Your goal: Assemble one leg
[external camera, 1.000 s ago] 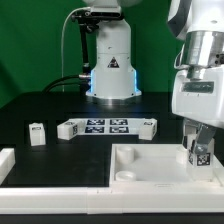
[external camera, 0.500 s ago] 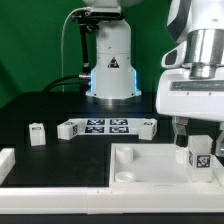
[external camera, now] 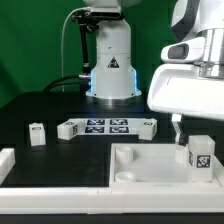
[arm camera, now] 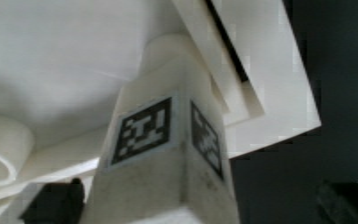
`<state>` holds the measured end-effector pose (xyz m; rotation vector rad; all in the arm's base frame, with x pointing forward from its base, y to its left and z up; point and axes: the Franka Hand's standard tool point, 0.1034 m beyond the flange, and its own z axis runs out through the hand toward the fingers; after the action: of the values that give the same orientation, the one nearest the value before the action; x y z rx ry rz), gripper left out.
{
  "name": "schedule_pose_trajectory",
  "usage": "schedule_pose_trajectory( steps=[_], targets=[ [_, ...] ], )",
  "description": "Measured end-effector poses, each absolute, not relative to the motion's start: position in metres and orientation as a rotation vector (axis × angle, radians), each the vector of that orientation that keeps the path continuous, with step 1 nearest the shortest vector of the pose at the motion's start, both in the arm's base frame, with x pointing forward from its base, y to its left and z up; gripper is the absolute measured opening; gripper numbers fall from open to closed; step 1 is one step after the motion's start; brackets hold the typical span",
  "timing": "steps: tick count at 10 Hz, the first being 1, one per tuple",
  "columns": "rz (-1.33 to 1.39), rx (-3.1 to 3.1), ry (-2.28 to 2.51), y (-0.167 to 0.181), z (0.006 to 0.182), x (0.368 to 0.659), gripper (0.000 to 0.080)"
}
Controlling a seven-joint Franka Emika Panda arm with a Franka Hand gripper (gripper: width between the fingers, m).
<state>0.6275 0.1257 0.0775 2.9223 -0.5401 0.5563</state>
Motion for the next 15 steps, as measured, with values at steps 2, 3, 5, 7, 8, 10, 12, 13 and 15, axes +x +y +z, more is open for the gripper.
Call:
schedule_pose_trajectory(
  steps=[2, 3, 5, 7, 8, 10, 12, 13, 15],
  targets=[
    [0.523, 2.913, -0.193, 0.1167, 0.077, 0.6289, 0.0649],
    [0.511, 2.903, -0.084, 0.1161, 0.0768, 0.629, 0.0649],
    [0.508, 2.901, -0.061, 0.1161, 0.0765, 0.6289, 0.0649],
    [0.507, 2.901, -0.061, 0.116, 0.0761, 0.6288, 0.0555],
    [0.507, 2.901, -0.061, 0.1159, 0.076, 0.6287, 0.0386],
    [0.507, 2.901, -0.065, 0.1159, 0.0758, 0.6287, 0.0314],
    [0.513, 2.906, -0.123, 0.1156, 0.0756, 0.6286, 0.0314],
    [0.538, 2.912, -0.368, 0.1158, 0.0746, 0.6285, 0.0314],
    [0.579, 2.867, -0.758, 0.1165, 0.0743, 0.6279, 0.0312]
  ],
)
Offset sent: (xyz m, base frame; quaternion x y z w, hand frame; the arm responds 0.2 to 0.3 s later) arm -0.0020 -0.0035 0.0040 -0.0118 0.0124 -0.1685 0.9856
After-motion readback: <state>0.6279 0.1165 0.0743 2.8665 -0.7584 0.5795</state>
